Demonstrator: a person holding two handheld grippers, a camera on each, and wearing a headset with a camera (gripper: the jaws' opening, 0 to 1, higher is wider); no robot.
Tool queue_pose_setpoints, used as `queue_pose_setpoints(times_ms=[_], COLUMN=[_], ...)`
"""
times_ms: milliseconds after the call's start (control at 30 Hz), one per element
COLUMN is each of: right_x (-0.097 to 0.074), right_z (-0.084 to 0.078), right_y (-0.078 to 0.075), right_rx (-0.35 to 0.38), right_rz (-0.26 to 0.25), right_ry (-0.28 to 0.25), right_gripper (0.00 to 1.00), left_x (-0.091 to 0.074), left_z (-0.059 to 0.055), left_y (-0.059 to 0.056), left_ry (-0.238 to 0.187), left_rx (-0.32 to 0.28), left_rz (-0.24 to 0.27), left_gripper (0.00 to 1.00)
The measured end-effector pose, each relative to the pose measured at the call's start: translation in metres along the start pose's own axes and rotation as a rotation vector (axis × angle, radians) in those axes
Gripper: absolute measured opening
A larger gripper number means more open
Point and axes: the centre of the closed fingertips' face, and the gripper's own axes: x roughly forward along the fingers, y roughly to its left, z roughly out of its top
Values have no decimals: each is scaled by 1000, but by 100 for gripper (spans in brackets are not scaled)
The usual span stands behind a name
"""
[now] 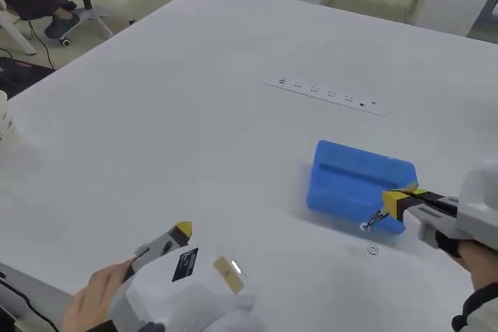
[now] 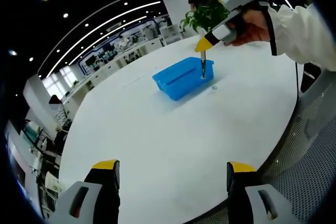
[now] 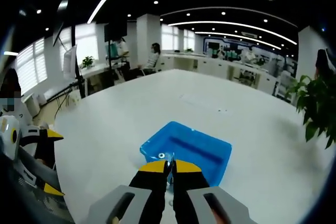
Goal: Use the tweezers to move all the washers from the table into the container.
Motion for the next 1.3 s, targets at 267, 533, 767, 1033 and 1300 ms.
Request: queue_pose_setpoints(times_ms=[267, 533, 767, 1033, 1300], right_x=[4, 18, 37, 52, 57], right_z=[20, 24, 7, -12, -15], right_y=[-9, -18, -22, -26, -29], right_rx=[1, -18, -28, -24, -22], right_rz=[-26, -51, -55, -60, -60], right_ry=[-46, -58, -7, 38, 43], right_gripper=[0, 0, 0, 0, 0], left_x=[0, 1, 1, 2, 4], left_z=[-1, -2, -4, -6, -8], left_y=[-1, -2, -2, -2, -4], left_ry=[6, 16, 25, 36, 47], left_rx=[4, 8, 10, 12, 18], left_rz=[-5, -8, -10, -13, -19], left_gripper=[86, 85, 85, 85, 85])
